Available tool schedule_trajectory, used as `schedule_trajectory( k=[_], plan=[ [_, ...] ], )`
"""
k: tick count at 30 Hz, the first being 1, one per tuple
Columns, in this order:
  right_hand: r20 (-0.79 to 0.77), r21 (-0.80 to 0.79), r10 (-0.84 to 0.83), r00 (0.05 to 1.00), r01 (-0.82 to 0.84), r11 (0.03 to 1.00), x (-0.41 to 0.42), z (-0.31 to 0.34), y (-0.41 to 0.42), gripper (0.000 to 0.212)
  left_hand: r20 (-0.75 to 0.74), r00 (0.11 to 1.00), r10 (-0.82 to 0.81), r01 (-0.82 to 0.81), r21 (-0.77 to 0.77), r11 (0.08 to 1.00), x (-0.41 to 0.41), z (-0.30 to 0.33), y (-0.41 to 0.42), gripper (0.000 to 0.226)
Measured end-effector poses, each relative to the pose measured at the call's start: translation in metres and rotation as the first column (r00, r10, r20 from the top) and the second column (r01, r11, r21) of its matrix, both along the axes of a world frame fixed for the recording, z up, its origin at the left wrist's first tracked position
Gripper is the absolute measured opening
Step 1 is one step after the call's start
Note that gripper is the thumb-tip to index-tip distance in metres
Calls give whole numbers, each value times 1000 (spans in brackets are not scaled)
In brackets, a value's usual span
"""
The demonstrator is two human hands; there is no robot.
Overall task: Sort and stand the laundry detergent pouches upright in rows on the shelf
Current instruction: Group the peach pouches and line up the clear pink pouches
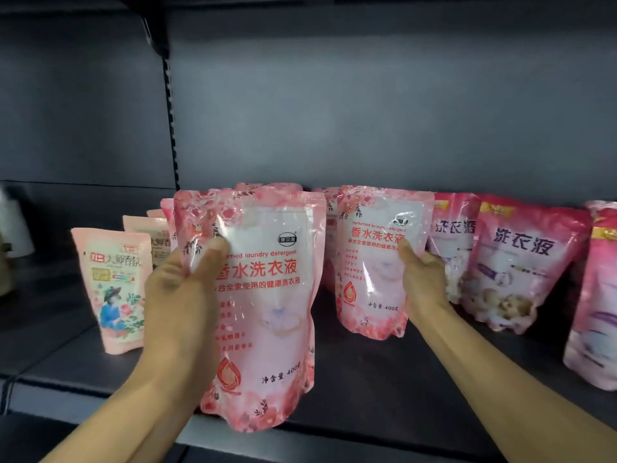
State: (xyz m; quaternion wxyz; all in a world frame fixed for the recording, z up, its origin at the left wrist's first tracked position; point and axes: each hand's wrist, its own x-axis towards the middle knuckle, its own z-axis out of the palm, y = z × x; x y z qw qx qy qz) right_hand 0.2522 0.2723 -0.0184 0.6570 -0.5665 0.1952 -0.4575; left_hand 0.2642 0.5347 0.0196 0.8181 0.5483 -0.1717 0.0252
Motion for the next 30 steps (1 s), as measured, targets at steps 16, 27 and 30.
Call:
schedule_trajectory(
  k=[16,27,30],
  plan=[
    [-24,-74,68,997,-70,995,67,-12,-16,16,-15,999,-39,38,-39,999,25,1,7,18],
    [-499,-225,245,832,-397,890,45,-43,-36,37,-26,1000,12,-13,-32,999,27,-6,9,19],
    [-515,-222,270,814,-431,875,50,-52,-41,44,-33,999,3,-4,-55,998,28,-6,8,19]
  ],
)
